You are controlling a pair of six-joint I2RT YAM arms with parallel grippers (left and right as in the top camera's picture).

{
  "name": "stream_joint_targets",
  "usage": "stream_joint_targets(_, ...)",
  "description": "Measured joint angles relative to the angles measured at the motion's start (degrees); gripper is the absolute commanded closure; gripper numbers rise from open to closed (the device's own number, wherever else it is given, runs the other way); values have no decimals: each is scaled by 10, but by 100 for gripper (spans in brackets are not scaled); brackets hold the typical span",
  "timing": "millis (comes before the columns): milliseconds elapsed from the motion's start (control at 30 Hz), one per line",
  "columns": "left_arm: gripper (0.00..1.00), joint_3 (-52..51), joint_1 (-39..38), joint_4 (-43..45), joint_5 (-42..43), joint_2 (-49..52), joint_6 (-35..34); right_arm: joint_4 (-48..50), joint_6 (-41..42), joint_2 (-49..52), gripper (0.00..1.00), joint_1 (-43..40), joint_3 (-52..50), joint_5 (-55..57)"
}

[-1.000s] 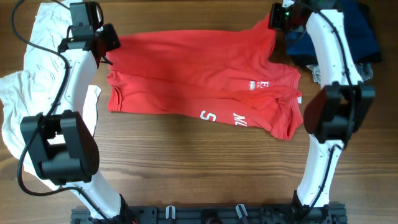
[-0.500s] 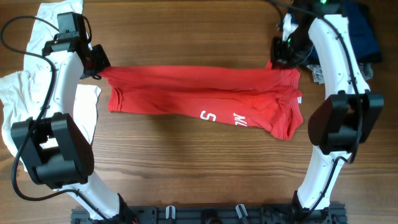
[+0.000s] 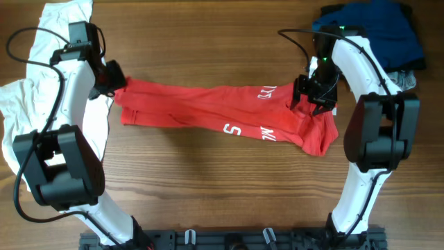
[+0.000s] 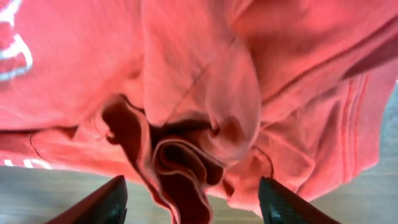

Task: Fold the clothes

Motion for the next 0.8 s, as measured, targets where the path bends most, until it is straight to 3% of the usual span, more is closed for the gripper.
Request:
stream_joint_targets(133, 0, 0, 0, -10, -1, 0, 0, -4, -8, 0, 30, -14, 34, 2)
stream_joint_targets(267, 0, 0, 0, -32, -1, 0, 9, -7, -24, 0, 23, -25, 78, 2)
stream_joint_targets(567, 0, 0, 3, -34, 97, 0, 151, 17, -55, 0, 22, -26, 93, -20)
stream_joint_targets(800, 0, 0, 3, -31, 117, 40, 196, 25, -56, 0, 22, -26, 93, -25)
